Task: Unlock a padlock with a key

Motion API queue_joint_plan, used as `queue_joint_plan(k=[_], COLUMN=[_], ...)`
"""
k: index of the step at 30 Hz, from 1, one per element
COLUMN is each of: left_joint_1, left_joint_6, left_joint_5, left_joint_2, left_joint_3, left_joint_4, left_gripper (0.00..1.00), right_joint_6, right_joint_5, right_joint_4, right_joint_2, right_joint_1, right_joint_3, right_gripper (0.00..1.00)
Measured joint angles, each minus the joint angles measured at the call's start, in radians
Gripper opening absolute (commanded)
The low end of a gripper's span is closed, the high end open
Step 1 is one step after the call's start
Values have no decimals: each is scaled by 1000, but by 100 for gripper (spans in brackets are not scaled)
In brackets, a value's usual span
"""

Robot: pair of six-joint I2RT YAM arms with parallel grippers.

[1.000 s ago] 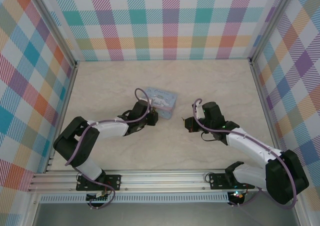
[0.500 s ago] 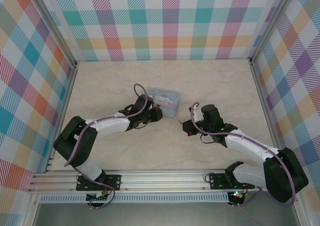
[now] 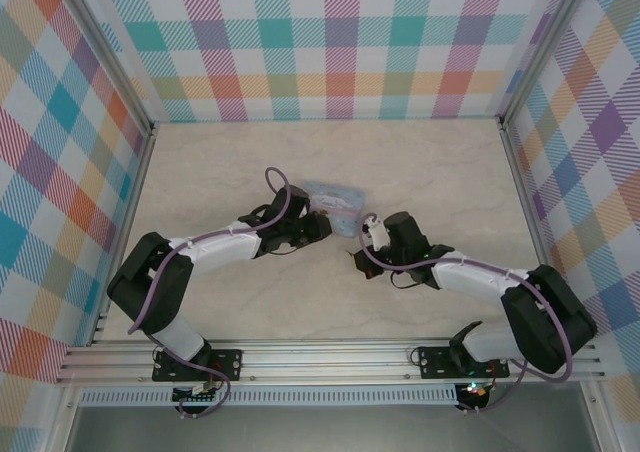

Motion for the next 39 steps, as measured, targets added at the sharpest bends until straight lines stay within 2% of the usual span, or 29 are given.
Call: queue_joint_plan(k=[13, 25, 39], left_joint_1=[0, 0, 0], left_joint_6=[-124, -179, -240], left_joint_5=[83, 84, 102], left_joint_2=[0, -27, -50], left_joint_3=[2, -122, -134], left_joint_4=[37, 239, 263], left_gripper=[19, 15, 15], right_joint_6=[-64, -129, -159], right_joint_5=[11, 29, 85], right_joint_4=[11, -53, -42], right_joint_2=[58, 35, 84], right_joint_1=[24, 24, 24], right_joint_3=[76, 123, 152], right_gripper=[5, 5, 5])
